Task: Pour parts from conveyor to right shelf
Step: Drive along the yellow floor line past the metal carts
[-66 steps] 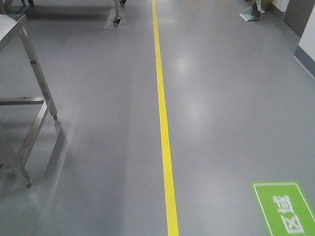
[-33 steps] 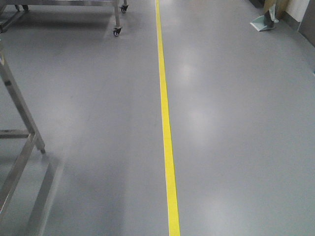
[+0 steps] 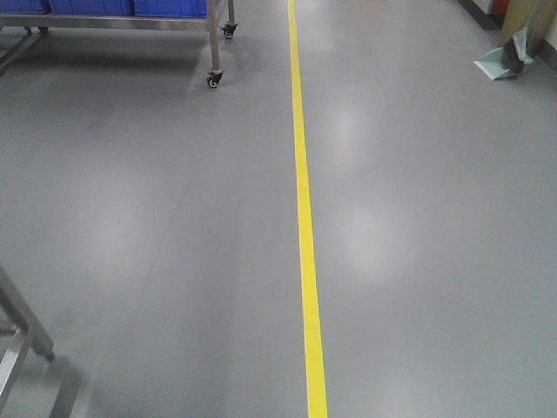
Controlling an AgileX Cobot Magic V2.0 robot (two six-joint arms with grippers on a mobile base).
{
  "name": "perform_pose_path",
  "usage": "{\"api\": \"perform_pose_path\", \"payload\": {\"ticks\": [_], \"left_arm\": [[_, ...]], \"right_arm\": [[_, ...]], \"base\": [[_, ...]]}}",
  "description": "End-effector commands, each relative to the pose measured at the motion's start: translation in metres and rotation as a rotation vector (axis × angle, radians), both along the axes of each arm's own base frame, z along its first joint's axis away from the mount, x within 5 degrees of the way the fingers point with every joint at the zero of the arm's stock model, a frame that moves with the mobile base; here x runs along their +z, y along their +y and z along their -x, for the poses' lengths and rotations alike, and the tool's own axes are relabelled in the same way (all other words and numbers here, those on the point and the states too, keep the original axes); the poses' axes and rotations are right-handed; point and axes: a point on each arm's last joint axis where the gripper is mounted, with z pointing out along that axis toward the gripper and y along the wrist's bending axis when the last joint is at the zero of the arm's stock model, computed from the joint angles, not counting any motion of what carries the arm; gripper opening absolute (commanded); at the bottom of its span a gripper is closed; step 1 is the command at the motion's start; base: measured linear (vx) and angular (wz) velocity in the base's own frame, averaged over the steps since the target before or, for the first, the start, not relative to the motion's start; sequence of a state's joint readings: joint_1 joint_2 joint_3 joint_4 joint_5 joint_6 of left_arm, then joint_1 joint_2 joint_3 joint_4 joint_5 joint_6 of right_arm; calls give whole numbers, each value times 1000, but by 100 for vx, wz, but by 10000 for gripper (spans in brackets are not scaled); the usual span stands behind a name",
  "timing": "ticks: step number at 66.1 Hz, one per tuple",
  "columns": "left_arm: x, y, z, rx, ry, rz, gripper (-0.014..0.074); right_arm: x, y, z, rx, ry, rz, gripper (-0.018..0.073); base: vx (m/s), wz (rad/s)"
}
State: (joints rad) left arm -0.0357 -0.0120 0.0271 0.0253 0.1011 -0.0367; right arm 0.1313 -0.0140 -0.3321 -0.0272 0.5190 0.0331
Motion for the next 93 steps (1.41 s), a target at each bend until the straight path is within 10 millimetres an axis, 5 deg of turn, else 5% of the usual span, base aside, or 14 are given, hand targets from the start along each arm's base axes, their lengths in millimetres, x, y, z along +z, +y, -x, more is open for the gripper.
{"api": "perform_pose_path", "payload": {"ticks": [1, 93], "left_arm": [[14, 0, 2, -1, -110, 18, -6], [14, 0, 2, -1, -110, 18, -6]], "right_arm": [[15, 0, 1, -4, -98, -2, -5], [15, 0, 1, -5, -101, -3, -5]], "base": [[79, 6], [76, -3]]}}
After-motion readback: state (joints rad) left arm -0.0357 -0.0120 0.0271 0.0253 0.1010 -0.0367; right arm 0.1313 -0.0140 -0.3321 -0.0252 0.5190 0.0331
